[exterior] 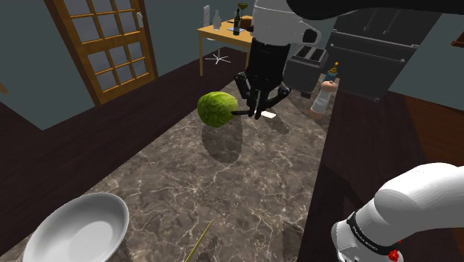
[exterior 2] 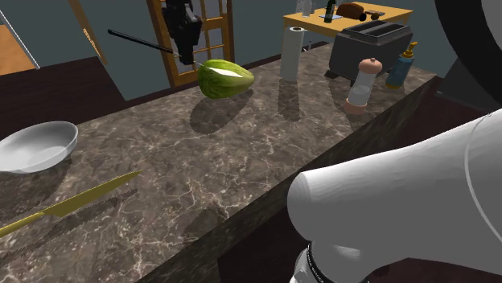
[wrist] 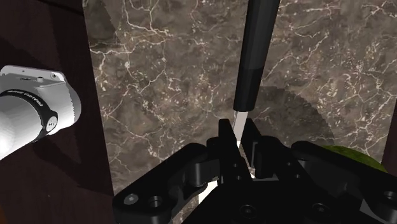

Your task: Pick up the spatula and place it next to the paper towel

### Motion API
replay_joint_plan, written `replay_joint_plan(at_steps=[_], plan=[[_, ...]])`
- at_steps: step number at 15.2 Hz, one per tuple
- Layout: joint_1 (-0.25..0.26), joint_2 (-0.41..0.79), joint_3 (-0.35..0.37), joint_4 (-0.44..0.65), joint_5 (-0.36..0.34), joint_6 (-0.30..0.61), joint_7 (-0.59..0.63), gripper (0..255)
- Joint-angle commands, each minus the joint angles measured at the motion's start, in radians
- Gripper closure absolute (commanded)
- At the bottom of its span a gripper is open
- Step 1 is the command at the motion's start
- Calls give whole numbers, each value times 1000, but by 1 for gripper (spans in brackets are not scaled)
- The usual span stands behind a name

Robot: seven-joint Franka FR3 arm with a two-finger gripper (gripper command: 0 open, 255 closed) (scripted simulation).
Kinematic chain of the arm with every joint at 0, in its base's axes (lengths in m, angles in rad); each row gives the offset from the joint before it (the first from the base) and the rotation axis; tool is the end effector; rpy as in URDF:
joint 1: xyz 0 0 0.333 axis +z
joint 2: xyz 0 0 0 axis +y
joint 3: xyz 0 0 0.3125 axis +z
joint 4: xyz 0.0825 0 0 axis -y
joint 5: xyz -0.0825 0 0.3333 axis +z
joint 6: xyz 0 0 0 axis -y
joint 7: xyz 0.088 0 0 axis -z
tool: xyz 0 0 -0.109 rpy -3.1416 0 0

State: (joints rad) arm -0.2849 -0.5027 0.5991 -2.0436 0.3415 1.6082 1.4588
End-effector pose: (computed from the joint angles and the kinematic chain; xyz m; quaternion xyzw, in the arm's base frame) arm 0.3303 0.2001 0.5946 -0.8192 0.5725 0.0272 0.0190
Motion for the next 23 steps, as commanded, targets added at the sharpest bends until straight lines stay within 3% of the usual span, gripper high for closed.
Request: replay_joint_plan(at_steps=[1,4,12,23], plan=[[-2,3,-6,28,-4,-26,2,255],[-6,12,-10,72,-11,-61,9,255],[-74,90,-122,96,-92,-50,-156,255],[-172,288,-235,250,-206,-45,-341,255]])
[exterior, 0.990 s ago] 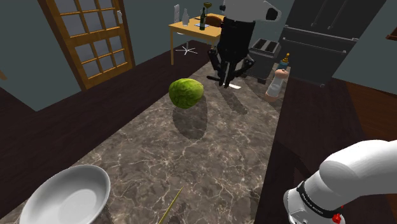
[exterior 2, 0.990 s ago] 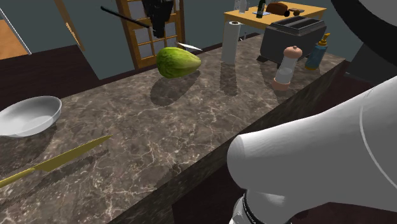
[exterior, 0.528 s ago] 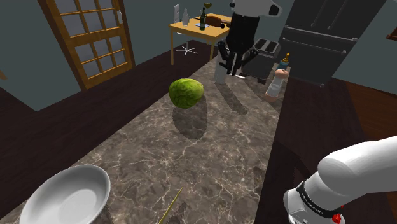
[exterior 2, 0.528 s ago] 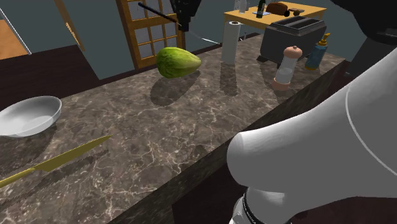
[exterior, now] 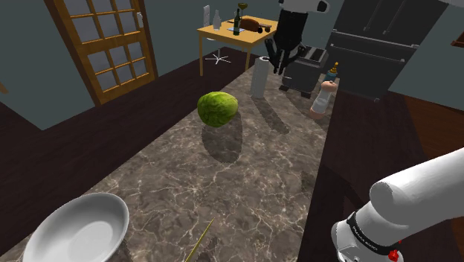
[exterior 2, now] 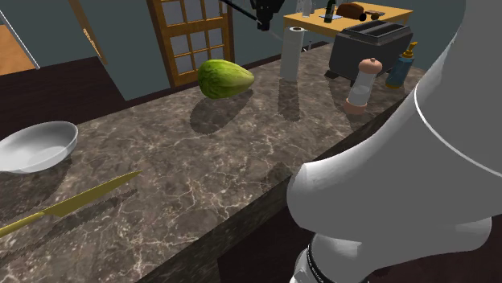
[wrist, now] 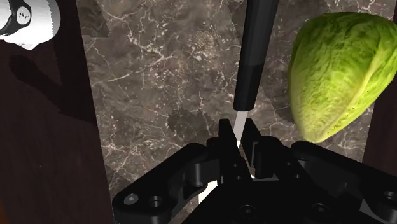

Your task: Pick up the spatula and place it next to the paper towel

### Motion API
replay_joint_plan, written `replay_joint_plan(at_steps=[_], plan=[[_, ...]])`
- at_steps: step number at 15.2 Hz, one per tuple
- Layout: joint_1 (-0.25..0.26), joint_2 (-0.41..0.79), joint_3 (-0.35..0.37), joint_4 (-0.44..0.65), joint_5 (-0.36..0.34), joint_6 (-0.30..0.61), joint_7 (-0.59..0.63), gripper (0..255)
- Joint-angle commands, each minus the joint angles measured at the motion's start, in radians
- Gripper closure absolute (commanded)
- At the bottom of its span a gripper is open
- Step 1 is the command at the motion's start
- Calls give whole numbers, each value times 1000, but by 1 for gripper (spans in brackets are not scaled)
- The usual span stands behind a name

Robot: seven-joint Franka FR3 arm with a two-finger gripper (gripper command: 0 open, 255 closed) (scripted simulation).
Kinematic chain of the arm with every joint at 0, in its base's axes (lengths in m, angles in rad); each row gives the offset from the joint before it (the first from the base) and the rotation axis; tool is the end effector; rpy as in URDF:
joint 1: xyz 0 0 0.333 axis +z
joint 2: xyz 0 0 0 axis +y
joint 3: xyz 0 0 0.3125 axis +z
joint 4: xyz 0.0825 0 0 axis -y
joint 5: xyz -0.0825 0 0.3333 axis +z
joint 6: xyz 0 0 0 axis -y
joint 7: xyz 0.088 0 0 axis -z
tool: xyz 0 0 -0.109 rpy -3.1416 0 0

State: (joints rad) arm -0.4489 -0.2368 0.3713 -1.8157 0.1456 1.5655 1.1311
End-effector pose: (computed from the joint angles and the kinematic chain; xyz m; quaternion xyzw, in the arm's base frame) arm 0.4338 0.0026 0.6178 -0.8190 0.5728 0.0276 0.0190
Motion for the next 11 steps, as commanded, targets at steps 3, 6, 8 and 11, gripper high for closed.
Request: replay_joint_plan(at_steps=[3,6,8,11], plan=[[-32,92,-31,91,-40,-9,-56,255],[-54,170,-53,173,-68,-20,-96,255],[-67,226,-66,236,-86,-31,-120,255],[-84,317,-83,345,-114,-55,-155,255]])
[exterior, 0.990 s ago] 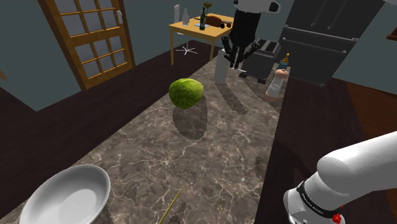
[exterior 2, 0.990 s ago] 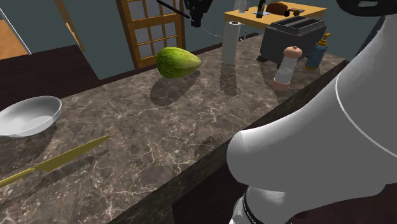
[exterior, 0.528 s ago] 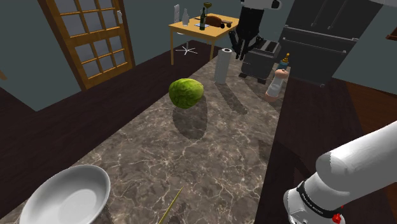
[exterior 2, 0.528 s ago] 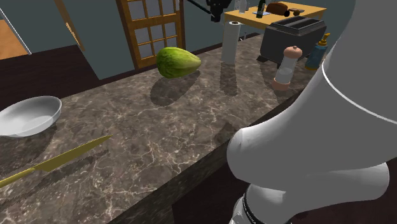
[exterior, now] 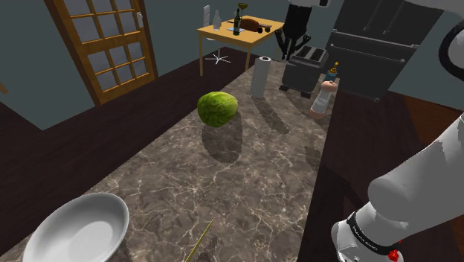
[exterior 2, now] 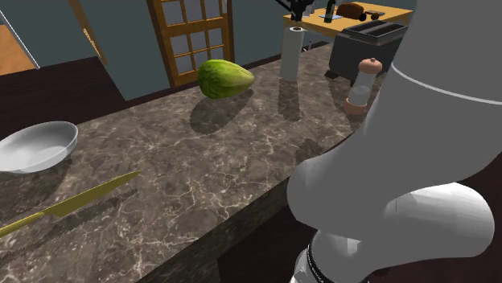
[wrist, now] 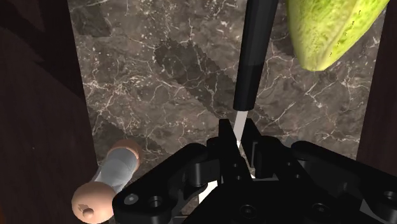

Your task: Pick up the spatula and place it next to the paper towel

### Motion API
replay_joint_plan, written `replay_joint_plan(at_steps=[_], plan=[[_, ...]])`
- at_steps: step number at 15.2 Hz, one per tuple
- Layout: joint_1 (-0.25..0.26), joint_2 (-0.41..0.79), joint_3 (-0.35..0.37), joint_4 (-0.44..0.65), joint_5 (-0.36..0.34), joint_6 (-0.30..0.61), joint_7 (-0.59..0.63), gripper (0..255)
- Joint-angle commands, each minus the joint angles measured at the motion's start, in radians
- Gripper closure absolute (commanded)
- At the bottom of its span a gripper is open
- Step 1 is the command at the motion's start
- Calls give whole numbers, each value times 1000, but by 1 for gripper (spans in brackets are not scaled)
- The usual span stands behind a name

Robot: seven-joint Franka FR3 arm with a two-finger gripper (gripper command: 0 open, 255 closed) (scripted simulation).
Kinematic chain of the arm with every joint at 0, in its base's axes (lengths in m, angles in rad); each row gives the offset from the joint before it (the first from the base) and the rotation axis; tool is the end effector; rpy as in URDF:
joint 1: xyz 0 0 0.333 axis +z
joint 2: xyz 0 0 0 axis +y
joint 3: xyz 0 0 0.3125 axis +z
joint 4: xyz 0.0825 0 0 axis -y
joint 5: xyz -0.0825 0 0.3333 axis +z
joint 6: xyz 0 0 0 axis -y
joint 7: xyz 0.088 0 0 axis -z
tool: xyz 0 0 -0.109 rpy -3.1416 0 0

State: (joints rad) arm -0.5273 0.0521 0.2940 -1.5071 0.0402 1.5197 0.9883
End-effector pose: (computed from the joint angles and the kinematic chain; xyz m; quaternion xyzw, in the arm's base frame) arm 0.5001 -0.1187 0.6160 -0.8191 0.5727 0.0275 0.0188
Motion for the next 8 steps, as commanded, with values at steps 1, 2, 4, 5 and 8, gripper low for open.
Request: replay_joint_plan(at_steps=[1,2,4,5,8], plan=[[-11,61,-11,78,-17,-20,-24,255],[-15,95,-16,122,-27,-32,-35,255],[-22,168,-26,220,-45,-60,-56,255],[-25,208,-31,275,-55,-76,-66,255],[-26,346,-45,479,-85,-146,-97,255]])
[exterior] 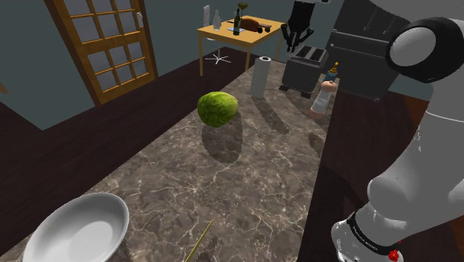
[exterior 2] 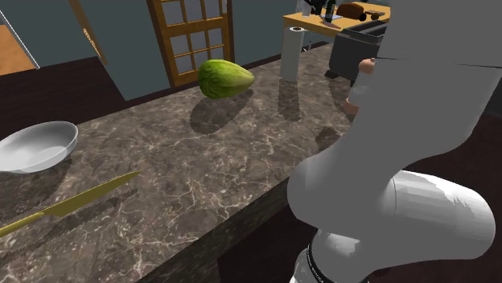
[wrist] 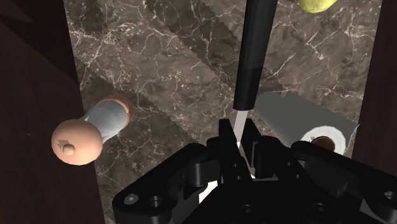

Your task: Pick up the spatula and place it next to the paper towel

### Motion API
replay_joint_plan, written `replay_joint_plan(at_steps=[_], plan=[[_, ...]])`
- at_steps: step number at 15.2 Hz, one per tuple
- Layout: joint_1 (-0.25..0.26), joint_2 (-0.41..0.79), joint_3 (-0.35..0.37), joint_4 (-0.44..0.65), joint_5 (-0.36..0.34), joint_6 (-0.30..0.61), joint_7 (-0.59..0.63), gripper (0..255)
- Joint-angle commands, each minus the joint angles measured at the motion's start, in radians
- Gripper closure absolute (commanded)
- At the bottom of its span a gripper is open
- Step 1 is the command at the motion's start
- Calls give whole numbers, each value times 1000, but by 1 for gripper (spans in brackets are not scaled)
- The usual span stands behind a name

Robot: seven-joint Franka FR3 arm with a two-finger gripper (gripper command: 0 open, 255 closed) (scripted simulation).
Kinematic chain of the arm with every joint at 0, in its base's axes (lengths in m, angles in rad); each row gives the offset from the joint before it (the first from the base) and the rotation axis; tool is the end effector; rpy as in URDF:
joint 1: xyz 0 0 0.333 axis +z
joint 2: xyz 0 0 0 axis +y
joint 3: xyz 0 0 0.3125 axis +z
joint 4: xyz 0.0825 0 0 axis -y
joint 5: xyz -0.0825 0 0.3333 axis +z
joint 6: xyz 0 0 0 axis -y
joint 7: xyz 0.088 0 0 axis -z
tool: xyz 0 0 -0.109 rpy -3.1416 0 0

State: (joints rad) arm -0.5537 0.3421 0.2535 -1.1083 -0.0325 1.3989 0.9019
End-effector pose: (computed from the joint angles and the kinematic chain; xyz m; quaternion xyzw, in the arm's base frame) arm 0.5459 -0.2065 0.6129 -0.8194 0.5723 0.0274 0.0189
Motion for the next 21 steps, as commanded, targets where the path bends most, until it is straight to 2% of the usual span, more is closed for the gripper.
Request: replay_joint_plan(at_steps=[1,2,10,21], plan=[[4,114,-10,169,-24,-58,-22,255],[13,197,-17,305,-40,-111,-35,255],[-20,97,-15,30,-18,64,-41,255],[-38,48,-16,-196,-8,241,-48,255]])
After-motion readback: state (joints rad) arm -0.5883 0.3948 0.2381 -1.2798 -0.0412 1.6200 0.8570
